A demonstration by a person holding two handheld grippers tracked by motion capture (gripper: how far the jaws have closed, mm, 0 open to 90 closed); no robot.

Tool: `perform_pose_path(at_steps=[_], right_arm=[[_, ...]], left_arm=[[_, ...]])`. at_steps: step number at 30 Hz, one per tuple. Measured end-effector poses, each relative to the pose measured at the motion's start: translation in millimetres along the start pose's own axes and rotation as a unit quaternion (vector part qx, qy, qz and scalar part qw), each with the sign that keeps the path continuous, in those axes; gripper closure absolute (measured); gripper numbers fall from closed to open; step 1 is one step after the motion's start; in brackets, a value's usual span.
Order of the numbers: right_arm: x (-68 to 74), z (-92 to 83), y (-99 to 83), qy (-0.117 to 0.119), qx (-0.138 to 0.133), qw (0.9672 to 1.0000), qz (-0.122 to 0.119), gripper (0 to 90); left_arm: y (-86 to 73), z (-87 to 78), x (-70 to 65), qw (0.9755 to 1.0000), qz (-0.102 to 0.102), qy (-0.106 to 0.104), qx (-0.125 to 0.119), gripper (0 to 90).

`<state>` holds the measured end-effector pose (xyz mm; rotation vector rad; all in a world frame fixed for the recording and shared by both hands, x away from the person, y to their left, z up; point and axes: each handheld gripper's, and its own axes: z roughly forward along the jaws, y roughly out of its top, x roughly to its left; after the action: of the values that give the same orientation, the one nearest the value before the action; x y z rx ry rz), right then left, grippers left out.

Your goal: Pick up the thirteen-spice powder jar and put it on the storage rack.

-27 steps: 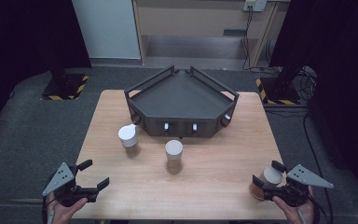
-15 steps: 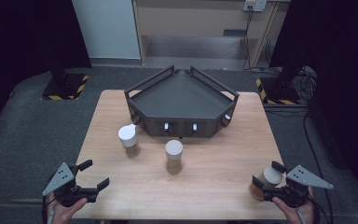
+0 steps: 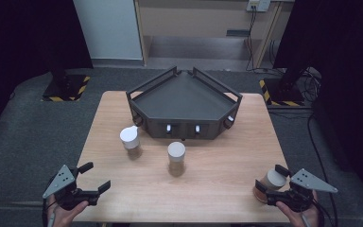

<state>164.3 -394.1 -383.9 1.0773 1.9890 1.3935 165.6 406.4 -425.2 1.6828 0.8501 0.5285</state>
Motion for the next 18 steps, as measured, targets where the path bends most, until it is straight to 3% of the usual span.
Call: perform_pose_path(at_steps=[18], right_arm=[[2.5, -1.9, -0.5, 0.009, 0.002, 0.9999, -0.007, 5.9]], left_arm=[[4.5, -0.2, -5.0, 0.9998, 0.005, 0.001, 0.019, 0.6]])
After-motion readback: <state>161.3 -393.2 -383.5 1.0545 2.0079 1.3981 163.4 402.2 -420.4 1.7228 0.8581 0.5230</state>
